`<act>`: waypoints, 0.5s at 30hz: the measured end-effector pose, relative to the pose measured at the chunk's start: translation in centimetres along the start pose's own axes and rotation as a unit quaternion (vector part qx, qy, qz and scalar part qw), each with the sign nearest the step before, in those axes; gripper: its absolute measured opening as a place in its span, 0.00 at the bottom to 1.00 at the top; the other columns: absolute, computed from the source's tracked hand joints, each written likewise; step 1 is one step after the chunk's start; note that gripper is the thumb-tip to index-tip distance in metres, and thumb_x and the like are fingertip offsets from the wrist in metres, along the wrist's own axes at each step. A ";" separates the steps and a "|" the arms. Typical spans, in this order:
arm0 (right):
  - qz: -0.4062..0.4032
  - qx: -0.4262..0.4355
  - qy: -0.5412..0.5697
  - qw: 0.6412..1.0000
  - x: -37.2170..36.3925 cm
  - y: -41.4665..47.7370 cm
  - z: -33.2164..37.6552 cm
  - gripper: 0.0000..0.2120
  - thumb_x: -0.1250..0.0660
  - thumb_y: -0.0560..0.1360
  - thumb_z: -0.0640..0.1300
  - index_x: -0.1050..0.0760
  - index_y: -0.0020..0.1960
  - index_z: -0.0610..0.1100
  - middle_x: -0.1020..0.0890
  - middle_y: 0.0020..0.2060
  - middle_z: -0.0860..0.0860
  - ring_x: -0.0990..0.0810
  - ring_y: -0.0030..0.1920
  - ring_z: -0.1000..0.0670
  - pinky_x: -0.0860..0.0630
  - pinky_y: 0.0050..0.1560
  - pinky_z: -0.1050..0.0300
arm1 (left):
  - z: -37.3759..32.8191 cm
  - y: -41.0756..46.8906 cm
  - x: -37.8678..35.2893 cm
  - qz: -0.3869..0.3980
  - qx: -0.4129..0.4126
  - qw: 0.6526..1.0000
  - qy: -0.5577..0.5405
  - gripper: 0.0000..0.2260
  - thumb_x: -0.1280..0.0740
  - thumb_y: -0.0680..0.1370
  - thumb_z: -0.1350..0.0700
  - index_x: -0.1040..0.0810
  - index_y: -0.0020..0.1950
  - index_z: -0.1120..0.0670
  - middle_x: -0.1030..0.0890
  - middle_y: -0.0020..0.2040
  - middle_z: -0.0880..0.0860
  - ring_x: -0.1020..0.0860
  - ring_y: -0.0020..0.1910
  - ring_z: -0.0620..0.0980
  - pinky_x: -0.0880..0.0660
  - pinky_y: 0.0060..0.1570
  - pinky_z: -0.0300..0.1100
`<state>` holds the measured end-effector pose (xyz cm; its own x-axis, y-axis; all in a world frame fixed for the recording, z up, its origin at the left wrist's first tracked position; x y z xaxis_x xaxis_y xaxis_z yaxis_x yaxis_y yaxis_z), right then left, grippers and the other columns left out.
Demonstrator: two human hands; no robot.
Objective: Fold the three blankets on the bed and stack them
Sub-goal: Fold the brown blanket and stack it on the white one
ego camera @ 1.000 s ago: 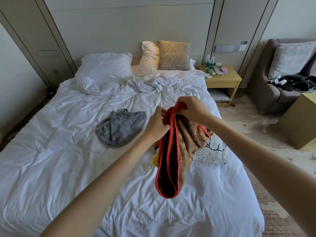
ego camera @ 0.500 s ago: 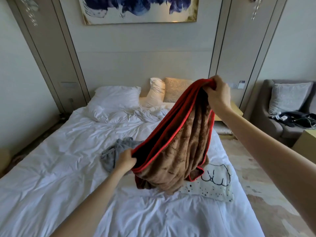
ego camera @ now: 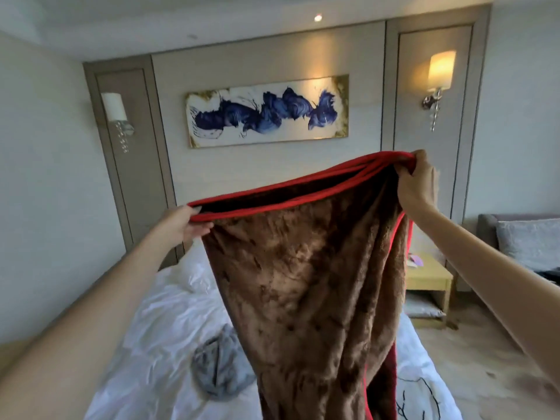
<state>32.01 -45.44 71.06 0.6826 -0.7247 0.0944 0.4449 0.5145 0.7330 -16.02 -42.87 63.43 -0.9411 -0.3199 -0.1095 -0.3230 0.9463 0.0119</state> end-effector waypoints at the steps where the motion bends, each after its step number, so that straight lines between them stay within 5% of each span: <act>1: -0.018 0.008 0.010 1.000 0.9 0.7 1.1 0.03 0.41 0.77 0.42 0.32 0.50 0.43 0.24 0.44 0.46 0.25 0.49 0.41 0.26 0.49 0.42 | -2.9 -0.4 0.2 -0.017 -0.043 0.999 -0.021 0.05 0.40 0.83 0.62 0.31 0.58 0.58 0.17 0.33 0.59 0.20 0.22 0.49 0.23 0.21 0.39; 4: -0.090 0.023 0.057 0.994 3.9 1.8 3.5 0.03 0.44 0.77 0.44 0.34 0.49 0.46 0.24 0.43 0.46 0.24 0.45 0.43 0.25 0.46 0.42 | -10.9 -2.9 0.9 -0.113 -0.270 0.956 0.021 0.06 0.39 0.81 0.63 0.27 0.49 0.53 0.19 0.50 0.58 0.16 0.34 0.53 0.21 0.24 0.40; 6: -0.143 0.037 0.075 0.986 5.7 0.4 3.3 0.02 0.46 0.76 0.45 0.37 0.49 0.49 0.25 0.42 0.48 0.25 0.43 0.44 0.27 0.44 0.45 | -12.8 -5.5 1.0 -0.195 -0.422 0.875 0.136 0.06 0.37 0.79 0.60 0.28 0.47 0.49 0.19 0.44 0.53 0.18 0.33 0.52 0.23 0.25 0.43; 7: -0.145 0.040 0.066 0.986 6.0 -0.8 2.4 0.02 0.46 0.76 0.44 0.37 0.49 0.49 0.26 0.42 0.47 0.26 0.43 0.44 0.28 0.44 0.46 | -11.9 -6.0 0.7 -0.222 -0.436 0.840 0.233 0.05 0.37 0.78 0.59 0.28 0.49 0.48 0.20 0.39 0.51 0.19 0.31 0.53 0.25 0.26 0.43; 9: -0.072 0.010 -0.029 0.997 4.9 -3.7 -0.8 0.03 0.45 0.77 0.40 0.37 0.51 0.45 0.24 0.44 0.42 0.24 0.43 0.40 0.27 0.44 0.43 | -6.8 -4.4 0.0 -0.170 -0.309 0.846 0.400 0.05 0.38 0.79 0.57 0.25 0.52 0.51 0.18 0.34 0.51 0.19 0.31 0.55 0.25 0.28 0.41; 11: -0.004 -0.037 -0.120 0.992 4.1 -6.5 -4.6 0.05 0.43 0.76 0.36 0.35 0.52 0.40 0.22 0.45 0.38 0.23 0.45 0.35 0.27 0.43 0.43 | -1.4 -3.6 -0.2 -0.068 -0.167 0.886 0.427 0.08 0.40 0.79 0.57 0.21 0.52 0.55 0.16 0.33 0.54 0.17 0.29 0.53 0.27 0.24 0.36; 15: 0.031 -0.124 -0.095 0.987 4.5 -9.1 -8.3 0.06 0.42 0.76 0.37 0.31 0.53 0.39 0.22 0.48 0.37 0.23 0.49 0.36 0.28 0.46 0.44 | -0.5 -4.1 0.6 -0.070 -0.117 0.911 0.389 0.09 0.39 0.79 0.57 0.22 0.50 0.59 0.15 0.33 0.58 0.17 0.26 0.51 0.25 0.22 0.36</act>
<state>35.86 -49.53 59.23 0.6030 -0.7487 0.2754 0.5496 0.6401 0.5369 -15.27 -47.00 63.78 -0.6448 -0.4590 0.6111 -0.3719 0.8870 0.2738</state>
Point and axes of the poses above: each hand's wrist, its own y-axis towards the middle knuckle, its own x-axis out of the back of the hand, z = x × y, the point moved 8 cm from there along y, towards the middle knuckle
